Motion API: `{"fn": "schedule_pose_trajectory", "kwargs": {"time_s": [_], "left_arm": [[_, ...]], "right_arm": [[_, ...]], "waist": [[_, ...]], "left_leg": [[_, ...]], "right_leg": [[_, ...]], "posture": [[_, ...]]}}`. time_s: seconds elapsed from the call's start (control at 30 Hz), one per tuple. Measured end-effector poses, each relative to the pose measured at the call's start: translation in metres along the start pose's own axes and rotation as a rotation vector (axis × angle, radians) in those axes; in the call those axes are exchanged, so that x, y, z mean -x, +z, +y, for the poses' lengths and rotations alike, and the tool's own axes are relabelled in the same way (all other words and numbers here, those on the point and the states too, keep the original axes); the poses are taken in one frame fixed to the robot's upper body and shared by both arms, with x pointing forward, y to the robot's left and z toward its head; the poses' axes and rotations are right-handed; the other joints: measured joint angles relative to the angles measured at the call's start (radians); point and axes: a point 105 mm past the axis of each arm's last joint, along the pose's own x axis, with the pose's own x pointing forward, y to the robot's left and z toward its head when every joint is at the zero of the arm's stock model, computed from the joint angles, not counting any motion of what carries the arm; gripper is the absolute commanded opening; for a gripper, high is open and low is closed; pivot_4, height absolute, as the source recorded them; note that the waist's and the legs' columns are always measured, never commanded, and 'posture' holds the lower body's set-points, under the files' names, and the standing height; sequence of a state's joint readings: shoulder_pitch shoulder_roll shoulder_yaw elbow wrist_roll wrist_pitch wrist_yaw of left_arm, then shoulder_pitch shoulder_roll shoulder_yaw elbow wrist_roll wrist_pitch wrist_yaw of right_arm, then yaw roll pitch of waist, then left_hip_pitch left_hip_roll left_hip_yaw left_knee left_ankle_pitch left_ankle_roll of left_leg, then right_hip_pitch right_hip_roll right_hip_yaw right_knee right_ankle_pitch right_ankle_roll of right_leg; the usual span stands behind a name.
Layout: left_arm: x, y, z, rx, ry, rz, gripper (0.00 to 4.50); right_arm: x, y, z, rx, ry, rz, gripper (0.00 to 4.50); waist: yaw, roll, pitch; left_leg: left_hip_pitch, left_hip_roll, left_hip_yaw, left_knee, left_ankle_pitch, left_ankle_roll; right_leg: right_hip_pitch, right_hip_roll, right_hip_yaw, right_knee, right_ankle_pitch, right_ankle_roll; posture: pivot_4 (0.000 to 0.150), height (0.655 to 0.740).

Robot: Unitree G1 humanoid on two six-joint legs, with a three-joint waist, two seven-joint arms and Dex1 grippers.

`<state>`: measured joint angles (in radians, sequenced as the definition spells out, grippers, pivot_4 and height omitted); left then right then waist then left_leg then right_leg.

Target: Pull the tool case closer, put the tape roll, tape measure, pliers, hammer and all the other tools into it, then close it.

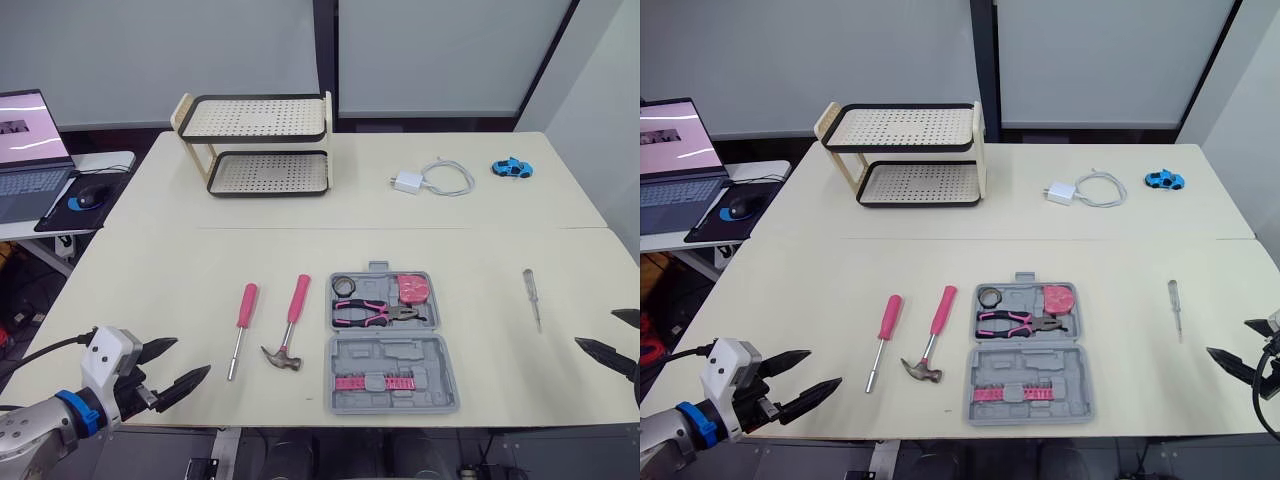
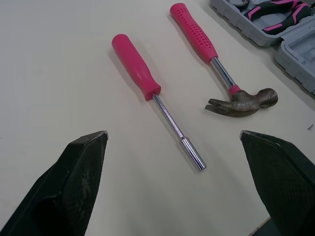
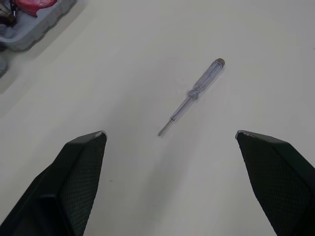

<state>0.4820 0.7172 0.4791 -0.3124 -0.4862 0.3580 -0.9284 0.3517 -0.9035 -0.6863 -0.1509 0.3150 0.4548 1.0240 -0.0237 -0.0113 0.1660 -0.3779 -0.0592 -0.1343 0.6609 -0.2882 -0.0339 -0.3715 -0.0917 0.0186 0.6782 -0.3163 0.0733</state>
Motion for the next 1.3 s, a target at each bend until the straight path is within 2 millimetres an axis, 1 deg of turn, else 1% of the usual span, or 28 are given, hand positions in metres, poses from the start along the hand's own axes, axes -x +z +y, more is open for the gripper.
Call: {"fn": "schedule_pose_trajectory", "kwargs": {"time_s": [0.13,0.27,0.33,0.4,0.5,0.6,0.8,0.87,0.93,1.13,1.3], "left_arm": [[-0.004,0.007,-0.004,-0.027,-0.025,-0.017,4.48],[-0.02,0.031,-0.018,-0.11,-0.131,-0.065,4.48],[-0.03,0.046,-0.028,-0.161,-0.201,-0.096,4.48],[-0.041,0.062,-0.039,-0.208,-0.28,-0.125,4.48],[-0.054,0.077,-0.052,-0.264,-0.381,-0.131,4.48],[-0.064,0.093,-0.063,-0.292,-0.463,-0.152,4.48],[-0.074,0.107,-0.079,-0.307,-0.575,-0.153,4.48],[-0.077,0.115,-0.084,-0.311,-0.602,-0.179,4.48],[-0.079,0.118,-0.086,-0.321,-0.616,-0.186,4.48],[-0.085,0.12,-0.095,-0.337,-0.656,-0.194,4.48],[-0.088,0.121,-0.1,-0.342,-0.677,-0.193,4.48]], "right_arm": [[-0.001,0.004,0.0,-0.006,0.001,-0.02,4.5],[-0.007,0.012,0.001,-0.011,-0.042,-0.054,4.5],[-0.016,0.017,0.004,-0.025,-0.065,-0.079,4.5],[-0.03,0.018,0.008,-0.072,-0.092,-0.099,4.5],[-0.051,0.016,0.011,-0.119,-0.144,-0.075,4.5],[-0.069,0.02,0.01,-0.157,-0.212,-0.075,4.5],[-0.099,0.019,0.002,-0.227,-0.324,-0.054,4.5],[-0.11,0.015,0.002,-0.239,-0.338,-0.04,4.5],[-0.117,0.009,0.002,-0.256,-0.34,-0.026,4.5],[-0.132,-0.001,-0.005,-0.28,-0.375,-0.007,4.5],[-0.138,-0.013,-0.005,-0.313,-0.374,0.013,4.5]], "waist": [[0.0,0.0,0.0],[0.001,0.0,0.0],[0.001,0.0,0.0],[0.0,0.0,0.0],[-0.002,0.001,0.0],[-0.004,0.001,0.0],[-0.006,0.001,0.0],[-0.006,0.001,0.0],[-0.007,0.002,0.0],[-0.008,0.002,0.0],[-0.008,0.002,0.0]], "left_leg": [[0.0,0.0,0.0,0.0,0.0,0.0],[0.0,0.0,-0.001,0.0,0.0,0.0],[0.0,0.0,0.0,0.0,0.0,0.0],[0.0,0.0,0.0,0.0,0.0,0.0],[0.0,0.0,0.0,0.0,0.0,0.0],[0.0,0.0,0.0,0.0,0.0,0.0],[-0.001,0.0,0.0,0.0,0.0,0.0],[-0.001,0.0,0.0,0.0,0.0,0.0],[-0.001,0.0,0.0,0.0,0.0,-0.001],[-0.001,0.0,0.0,0.0,0.0,-0.001],[-0.001,0.0,0.0,0.001,0.0,-0.001]], "right_leg": [[0.0,0.0,0.0,0.0,0.0,0.0],[0.0,0.0,0.0,0.0,0.0,0.0],[0.0,0.0,0.0,0.0,0.0,0.0],[0.0,0.0,0.0,0.0,0.0,0.0],[-0.001,0.0,0.0,0.001,0.0,0.0],[-0.001,0.001,0.0,0.001,0.0,0.0],[-0.002,0.001,0.0,0.001,0.0,0.0],[-0.002,0.001,0.0,0.001,0.0,0.0],[-0.002,0.001,0.0,0.001,0.0,0.0],[-0.002,0.002,0.0,0.002,0.0,0.0],[-0.002,0.002,0.001,0.002,0.0,0.0]], "posture": [[0.15,0.74],[0.15,0.74],[0.15,0.74],[0.15,0.74],[0.15,0.74],[0.15,0.74],[0.15,0.74],[0.15,0.74],[0.15,0.74],[0.15,0.74],[0.15,0.74]]}}
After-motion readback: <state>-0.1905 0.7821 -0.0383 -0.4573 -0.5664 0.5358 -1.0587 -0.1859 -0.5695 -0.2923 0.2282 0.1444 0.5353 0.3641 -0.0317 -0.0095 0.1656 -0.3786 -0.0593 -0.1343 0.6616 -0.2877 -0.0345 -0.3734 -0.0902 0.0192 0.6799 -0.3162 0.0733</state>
